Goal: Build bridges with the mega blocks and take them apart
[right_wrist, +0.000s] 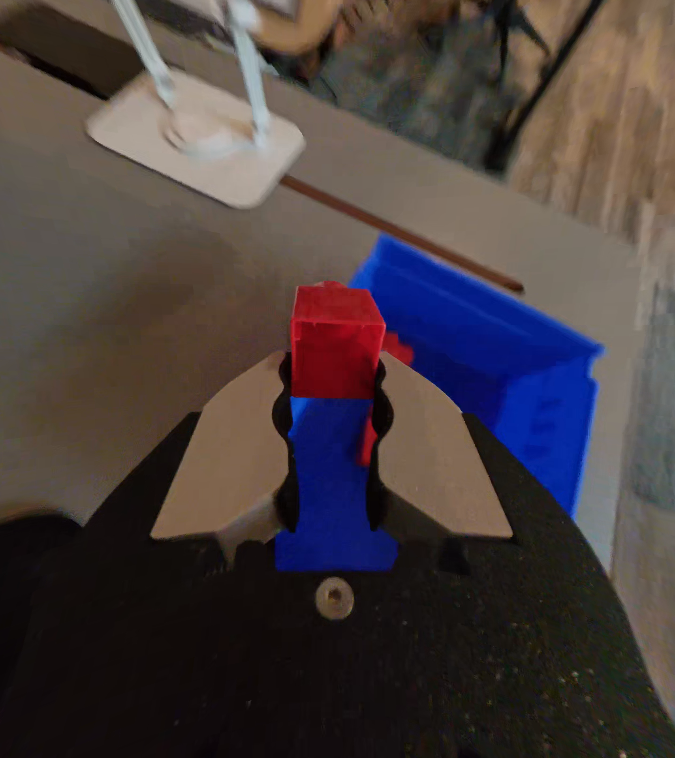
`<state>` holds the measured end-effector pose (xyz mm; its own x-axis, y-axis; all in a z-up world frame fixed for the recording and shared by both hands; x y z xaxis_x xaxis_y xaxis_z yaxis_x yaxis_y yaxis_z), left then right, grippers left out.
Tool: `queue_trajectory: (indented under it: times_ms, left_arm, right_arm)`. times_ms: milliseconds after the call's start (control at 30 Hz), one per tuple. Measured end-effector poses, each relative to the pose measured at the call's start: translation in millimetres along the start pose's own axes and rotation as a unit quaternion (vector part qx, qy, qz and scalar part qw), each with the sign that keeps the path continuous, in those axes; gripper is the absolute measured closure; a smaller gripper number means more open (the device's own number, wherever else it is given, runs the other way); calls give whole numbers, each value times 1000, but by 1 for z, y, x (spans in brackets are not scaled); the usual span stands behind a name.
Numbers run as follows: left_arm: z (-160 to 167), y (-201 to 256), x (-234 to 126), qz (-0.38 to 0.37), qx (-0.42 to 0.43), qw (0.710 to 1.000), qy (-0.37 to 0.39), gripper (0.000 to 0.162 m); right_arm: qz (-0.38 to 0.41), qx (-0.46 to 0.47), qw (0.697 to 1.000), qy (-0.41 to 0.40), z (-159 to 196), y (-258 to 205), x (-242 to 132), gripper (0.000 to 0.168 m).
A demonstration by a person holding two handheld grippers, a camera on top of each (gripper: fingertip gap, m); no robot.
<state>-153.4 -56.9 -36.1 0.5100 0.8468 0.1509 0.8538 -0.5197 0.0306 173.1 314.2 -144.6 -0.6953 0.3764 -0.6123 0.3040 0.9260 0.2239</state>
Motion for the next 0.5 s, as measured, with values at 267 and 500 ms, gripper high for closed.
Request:
queue_trajectory:
  times_ms: [267, 500]
  left_arm:
    - [-1, 4, 0, 4, 10, 1000, -7, 127]
    - [0, 6, 2, 7, 14, 1000, -10, 128]
  right_arm:
    - [-28, 89, 972, -216, 84, 18, 21, 132]
    - [-106, 103, 953, -266, 105, 6, 38, 132]
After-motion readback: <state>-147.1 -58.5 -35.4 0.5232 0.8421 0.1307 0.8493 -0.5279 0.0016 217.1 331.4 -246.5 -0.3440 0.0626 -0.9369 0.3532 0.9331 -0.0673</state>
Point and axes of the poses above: each gripper's, where its closed fingertips meet, x out along the fingers, z out of its underside, y = z × x across the jaws, the point moved 6 cm from there along -x, back along the fingers, and after that the axes turned 7 degrees about -x, right-handed, at the moved point
